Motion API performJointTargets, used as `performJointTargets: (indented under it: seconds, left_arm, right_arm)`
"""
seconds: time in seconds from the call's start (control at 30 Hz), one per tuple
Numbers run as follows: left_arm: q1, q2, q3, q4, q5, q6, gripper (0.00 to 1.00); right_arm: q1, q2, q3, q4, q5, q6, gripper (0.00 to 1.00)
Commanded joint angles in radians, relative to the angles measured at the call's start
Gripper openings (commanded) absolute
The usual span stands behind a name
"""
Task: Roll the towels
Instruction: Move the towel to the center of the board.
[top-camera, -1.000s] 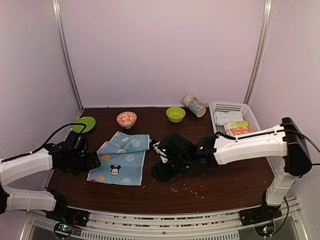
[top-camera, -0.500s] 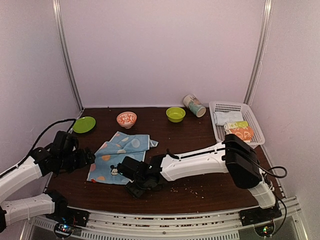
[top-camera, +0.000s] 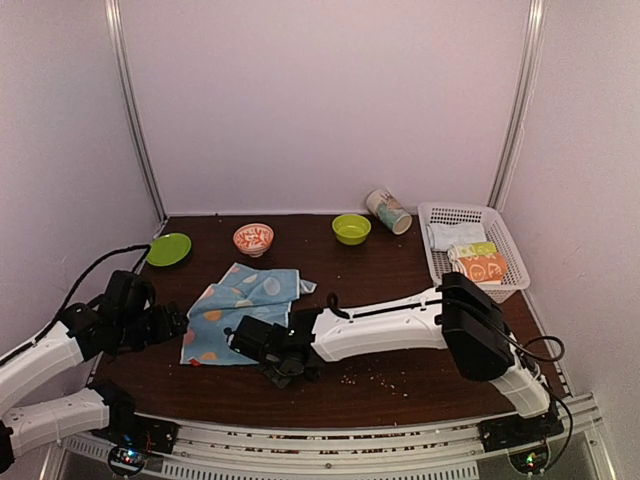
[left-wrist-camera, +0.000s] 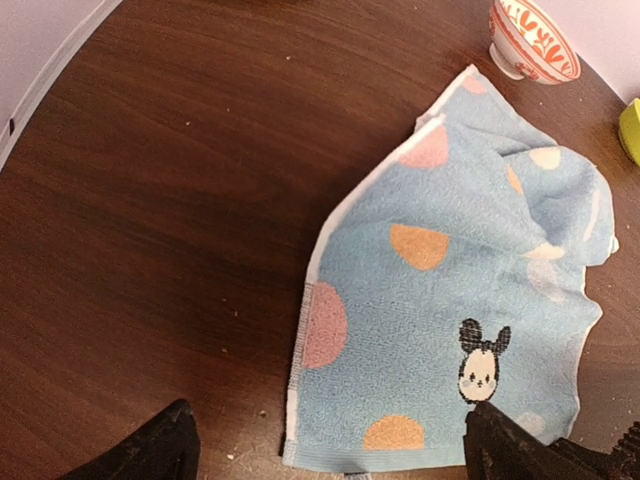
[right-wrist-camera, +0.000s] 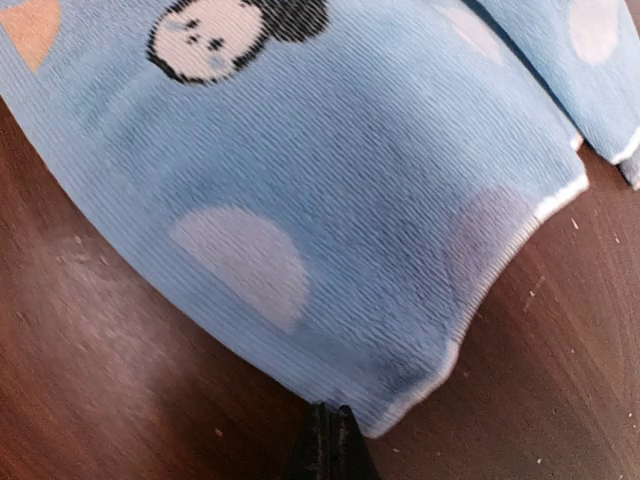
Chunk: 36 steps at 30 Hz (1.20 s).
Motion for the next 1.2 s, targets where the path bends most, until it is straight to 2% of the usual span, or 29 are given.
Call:
performJointTargets:
  seconds: [0.0, 0.17, 0.4, 0.5, 0.53, 0.6, 0.73, 0.9, 1.03, 1.17]
  left_arm:
    - [0.005, 0.005, -0.014, 0.031, 0.001, 0.015, 0.94]
    - [0.005, 0.045, -0.022, 0.078, 0.047, 0.027, 0.93]
    - [0.005, 0.143, -0.044, 0.194, 0.124, 0.034, 0.91]
    - [0.006, 0.208, -0.038, 0.232, 0.155, 0.047, 0.9]
    - [0.006, 0.228, -0.034, 0.237, 0.161, 0.052, 0.9]
    - [0.005, 0.284, -0.014, 0.205, 0.148, 0.048, 0.9]
    - [0.005, 0.355, 0.008, 0.089, 0.091, -0.014, 0.92]
    - [0.005, 0.337, -0.065, 0.087, 0.068, -0.113, 0.91]
    - [0.006, 0.36, -0.104, 0.153, 0.132, -0.139, 0.75]
    - [0.003, 0.418, -0.139, 0.236, 0.224, -0.149, 0.5]
  right_arm:
    - [-0.039, -0.173, -0.29, 0.012, -0.007, 0.062, 0.0]
    - [-0.046, -0.586, -0.682, 0.131, -0.004, 0.114, 0.0]
    - [-0.052, -0.958, -0.995, 0.023, 0.031, 0.231, 0.0]
    - [-0.049, -1.05, -1.057, 0.108, -0.039, 0.228, 0.42]
    - [-0.049, -1.056, -1.063, 0.167, -0.052, 0.227, 0.51]
    - [-0.051, -1.021, -1.02, 0.189, -0.058, 0.231, 0.56]
    - [-0.049, -0.903, -0.898, 0.198, -0.065, 0.222, 0.57]
    - [-0.05, -0.864, -0.845, 0.244, -0.088, 0.21, 0.56]
    - [-0.051, -0.865, -0.829, 0.246, -0.067, 0.21, 0.56]
    - [-0.053, -0.891, -0.83, 0.236, -0.033, 0.207, 0.55]
